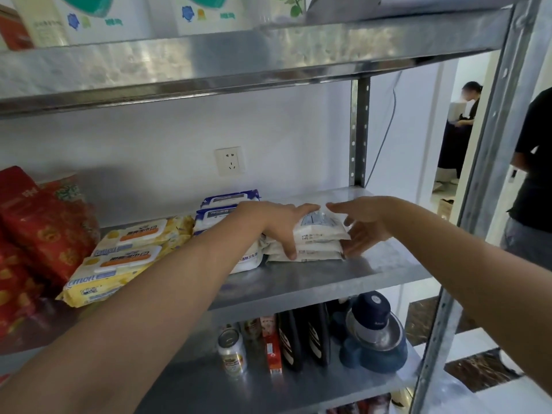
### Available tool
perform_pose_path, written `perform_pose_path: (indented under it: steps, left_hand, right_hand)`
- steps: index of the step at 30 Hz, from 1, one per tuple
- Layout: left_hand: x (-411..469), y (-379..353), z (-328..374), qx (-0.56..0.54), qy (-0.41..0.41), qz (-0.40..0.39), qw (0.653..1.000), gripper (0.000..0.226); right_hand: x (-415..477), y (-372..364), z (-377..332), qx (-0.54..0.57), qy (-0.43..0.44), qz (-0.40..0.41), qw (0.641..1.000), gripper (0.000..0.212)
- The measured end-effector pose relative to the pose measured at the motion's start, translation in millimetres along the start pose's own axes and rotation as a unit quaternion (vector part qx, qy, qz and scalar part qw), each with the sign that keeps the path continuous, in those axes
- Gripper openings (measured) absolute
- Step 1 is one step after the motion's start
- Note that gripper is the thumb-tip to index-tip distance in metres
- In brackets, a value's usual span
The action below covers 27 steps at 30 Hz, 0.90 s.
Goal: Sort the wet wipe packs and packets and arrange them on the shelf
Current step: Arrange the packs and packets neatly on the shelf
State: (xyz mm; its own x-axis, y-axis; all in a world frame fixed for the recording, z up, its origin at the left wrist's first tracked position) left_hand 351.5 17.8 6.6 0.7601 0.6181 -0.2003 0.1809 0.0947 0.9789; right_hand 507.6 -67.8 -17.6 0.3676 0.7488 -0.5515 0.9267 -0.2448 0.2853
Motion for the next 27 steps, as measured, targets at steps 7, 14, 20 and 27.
perform_pose_path:
  steps: [7, 14, 20, 27]
  left_hand:
    - [0.5, 0.1, 0.0, -0.006, 0.024, 0.010, 1.000, 0.129]
    - [4.1, -0.6, 0.9, -0.026, 0.072, 0.014, 0.997, 0.129]
    - [10.7, 2.0, 0.0, -0.035, 0.097, 0.018, 0.995, 0.130]
    - [13.0, 4.7, -3.3, -0.038, 0.047, -0.021, 0.998, 0.126]
  right_hand:
    - [15.5, 0.4, -2.7, 0.120, -0.036, -0.012, 0.992, 0.067]
    - [23.8, -9.2, -8.4, 0.126, -0.009, -0.003, 0.992, 0.046]
    - [27.6, -13.2, -16.8, 0.119, 0.043, -0.008, 0.992, 0.041]
    - [6.3, -0.2, -6.5, -0.010, 0.113, 0.023, 0.993, 0.047]
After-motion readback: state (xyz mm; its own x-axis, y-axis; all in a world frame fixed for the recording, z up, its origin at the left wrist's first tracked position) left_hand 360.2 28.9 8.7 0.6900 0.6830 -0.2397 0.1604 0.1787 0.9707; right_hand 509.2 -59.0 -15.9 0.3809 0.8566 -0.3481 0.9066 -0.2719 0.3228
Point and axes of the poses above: each hand's wrist, its own x-axis towards the middle knuckle, its own y-axis out of the back of the hand, z = x × y, the point moved 5 cm from there along x, towards the middle knuckle, and after that the axes turned 4 degrees about z, right-handed, at the moved point
